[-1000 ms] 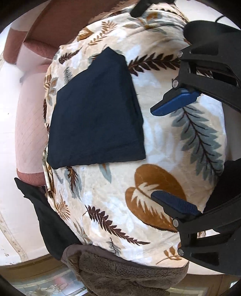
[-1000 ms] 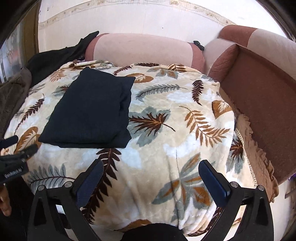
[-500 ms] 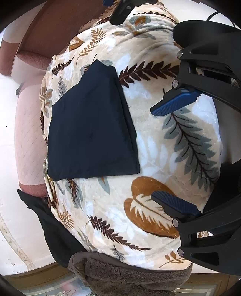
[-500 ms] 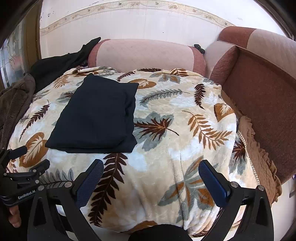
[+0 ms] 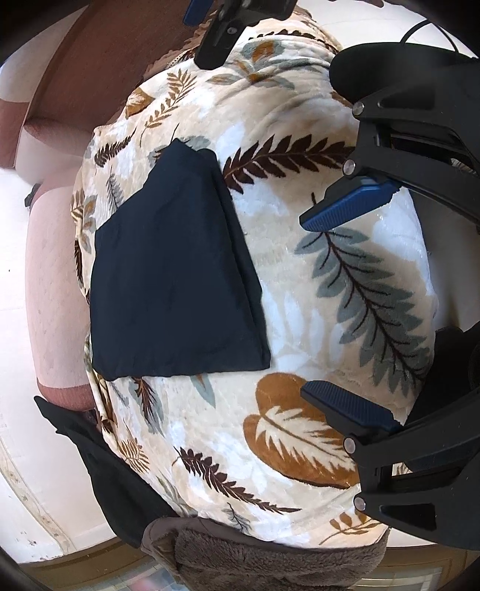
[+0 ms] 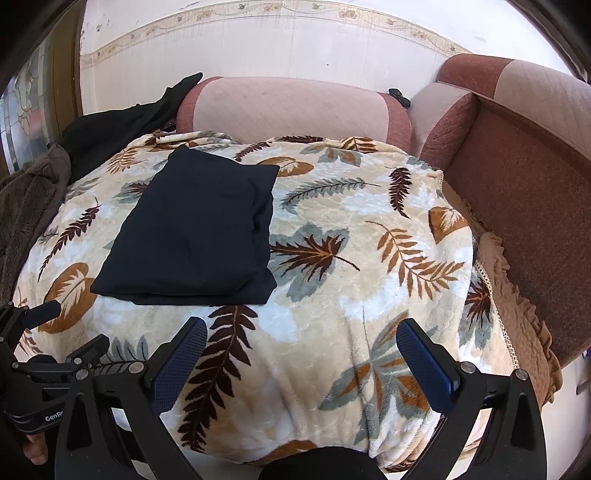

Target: Fold large clothes

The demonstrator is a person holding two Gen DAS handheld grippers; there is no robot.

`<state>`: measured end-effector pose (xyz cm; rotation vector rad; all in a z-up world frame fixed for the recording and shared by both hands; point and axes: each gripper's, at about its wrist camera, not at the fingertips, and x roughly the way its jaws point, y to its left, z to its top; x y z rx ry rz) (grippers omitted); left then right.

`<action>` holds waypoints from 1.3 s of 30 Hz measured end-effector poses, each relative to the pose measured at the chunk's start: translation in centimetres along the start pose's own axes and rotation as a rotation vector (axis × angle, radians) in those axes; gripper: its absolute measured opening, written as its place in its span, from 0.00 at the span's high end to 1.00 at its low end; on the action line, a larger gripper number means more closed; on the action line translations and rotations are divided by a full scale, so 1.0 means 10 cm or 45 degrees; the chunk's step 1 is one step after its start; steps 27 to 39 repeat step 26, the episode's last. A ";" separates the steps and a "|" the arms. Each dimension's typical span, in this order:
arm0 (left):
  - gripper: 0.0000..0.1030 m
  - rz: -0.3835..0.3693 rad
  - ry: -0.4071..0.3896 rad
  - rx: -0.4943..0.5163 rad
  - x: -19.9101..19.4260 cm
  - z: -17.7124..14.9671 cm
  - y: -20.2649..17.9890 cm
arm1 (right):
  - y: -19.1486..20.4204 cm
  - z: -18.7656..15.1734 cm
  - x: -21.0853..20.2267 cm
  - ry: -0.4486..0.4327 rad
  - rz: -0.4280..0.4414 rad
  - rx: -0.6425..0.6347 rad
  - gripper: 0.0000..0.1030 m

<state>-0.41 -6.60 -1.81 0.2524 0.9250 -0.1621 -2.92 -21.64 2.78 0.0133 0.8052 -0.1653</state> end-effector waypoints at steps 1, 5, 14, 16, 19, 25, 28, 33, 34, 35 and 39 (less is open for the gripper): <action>0.19 -0.003 0.001 0.003 0.00 0.00 0.00 | -0.01 0.00 0.00 0.000 0.000 -0.001 0.00; 0.19 -0.014 0.009 0.011 0.00 -0.01 -0.03 | -0.01 0.00 -0.01 -0.012 -0.009 -0.003 0.00; 0.19 -0.069 -0.014 0.033 -0.10 0.01 -0.17 | -0.01 -0.01 -0.01 -0.005 -0.005 -0.006 0.00; 0.19 -0.064 -0.018 0.047 -0.12 0.01 -0.21 | -0.02 -0.01 0.00 -0.003 -0.006 -0.010 0.00; 0.19 -0.059 -0.019 0.055 -0.14 0.02 -0.26 | -0.01 -0.02 0.01 0.003 -0.009 -0.010 0.00; 0.19 -0.056 -0.006 0.045 -0.14 0.02 -0.27 | -0.07 -0.03 0.03 0.012 -0.013 0.003 0.00; 0.19 -0.057 -0.008 0.050 -0.14 0.03 -0.26 | -0.07 -0.03 0.03 0.014 -0.014 0.002 0.00; 0.19 -0.057 -0.008 0.050 -0.14 0.03 -0.26 | -0.07 -0.03 0.03 0.014 -0.014 0.002 0.00; 0.19 -0.057 -0.008 0.050 -0.14 0.03 -0.26 | -0.07 -0.03 0.03 0.014 -0.014 0.002 0.00; 0.19 -0.057 -0.008 0.050 -0.14 0.03 -0.26 | -0.07 -0.03 0.03 0.014 -0.014 0.002 0.00; 0.19 -0.057 -0.008 0.050 -0.14 0.03 -0.26 | -0.07 -0.03 0.03 0.014 -0.014 0.002 0.00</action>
